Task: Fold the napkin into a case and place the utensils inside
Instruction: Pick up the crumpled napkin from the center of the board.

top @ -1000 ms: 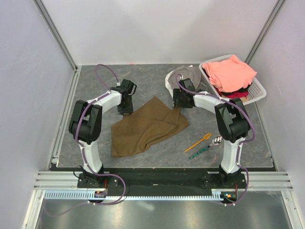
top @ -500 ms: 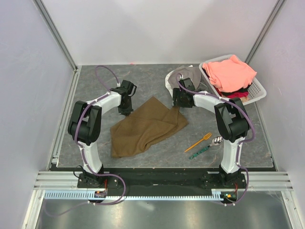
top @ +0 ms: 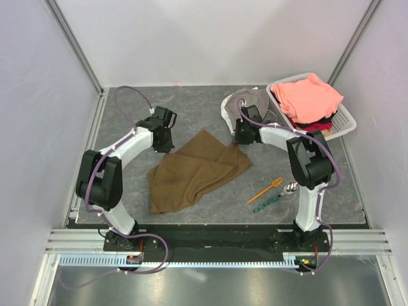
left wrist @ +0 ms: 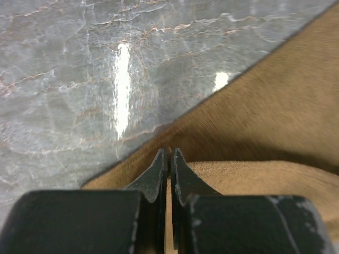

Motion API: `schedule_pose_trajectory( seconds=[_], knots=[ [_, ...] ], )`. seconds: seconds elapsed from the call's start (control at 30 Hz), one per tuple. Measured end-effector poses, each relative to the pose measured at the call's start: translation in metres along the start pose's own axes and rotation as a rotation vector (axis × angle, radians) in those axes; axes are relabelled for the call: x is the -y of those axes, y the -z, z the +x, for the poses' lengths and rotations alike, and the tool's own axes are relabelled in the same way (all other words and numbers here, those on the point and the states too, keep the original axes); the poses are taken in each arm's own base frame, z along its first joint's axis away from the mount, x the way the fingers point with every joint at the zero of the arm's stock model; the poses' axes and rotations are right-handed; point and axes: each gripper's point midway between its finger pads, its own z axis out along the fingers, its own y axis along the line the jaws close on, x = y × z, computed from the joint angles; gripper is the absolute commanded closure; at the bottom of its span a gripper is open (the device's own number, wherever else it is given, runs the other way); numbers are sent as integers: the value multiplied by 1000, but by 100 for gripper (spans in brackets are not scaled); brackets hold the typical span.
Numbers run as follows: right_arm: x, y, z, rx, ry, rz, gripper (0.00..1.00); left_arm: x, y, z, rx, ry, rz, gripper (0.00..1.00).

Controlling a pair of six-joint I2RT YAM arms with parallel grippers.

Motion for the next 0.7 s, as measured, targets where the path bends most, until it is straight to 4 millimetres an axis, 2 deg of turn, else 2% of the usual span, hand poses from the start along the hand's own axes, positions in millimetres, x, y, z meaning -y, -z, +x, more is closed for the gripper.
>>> schedule_pose_trajectory(
  seconds=[0.1, 0.23, 0.3, 0.37, 0.47, 0.53, 0.63, 0.7],
  knots=[
    [-4, 0, 2, -11, -13, -22, 100, 3, 15, -4, 31, 12, 36, 98],
    [-7, 5, 4, -13, -16, -34, 100, 1, 40, -10, 91, 29, 67, 98],
    [-9, 15, 2, -12, -13, -38, 100, 1, 60, -17, 144, 49, 93, 98],
    [-16, 33, -5, 6, -10, -51, 100, 1, 85, -26, 208, 72, 125, 98],
    [-34, 78, -28, 79, -1, -105, 100, -4, 136, -40, 338, 121, 177, 98],
    [-48, 117, -45, 146, 6, -157, 100, -13, 181, -49, 447, 171, 205, 98],
    [-71, 191, -71, 272, 13, -259, 100, -31, 261, -61, 634, 238, 259, 98],
    [-85, 248, -88, 373, 14, -342, 100, -44, 324, -67, 775, 277, 316, 98]
  ],
)
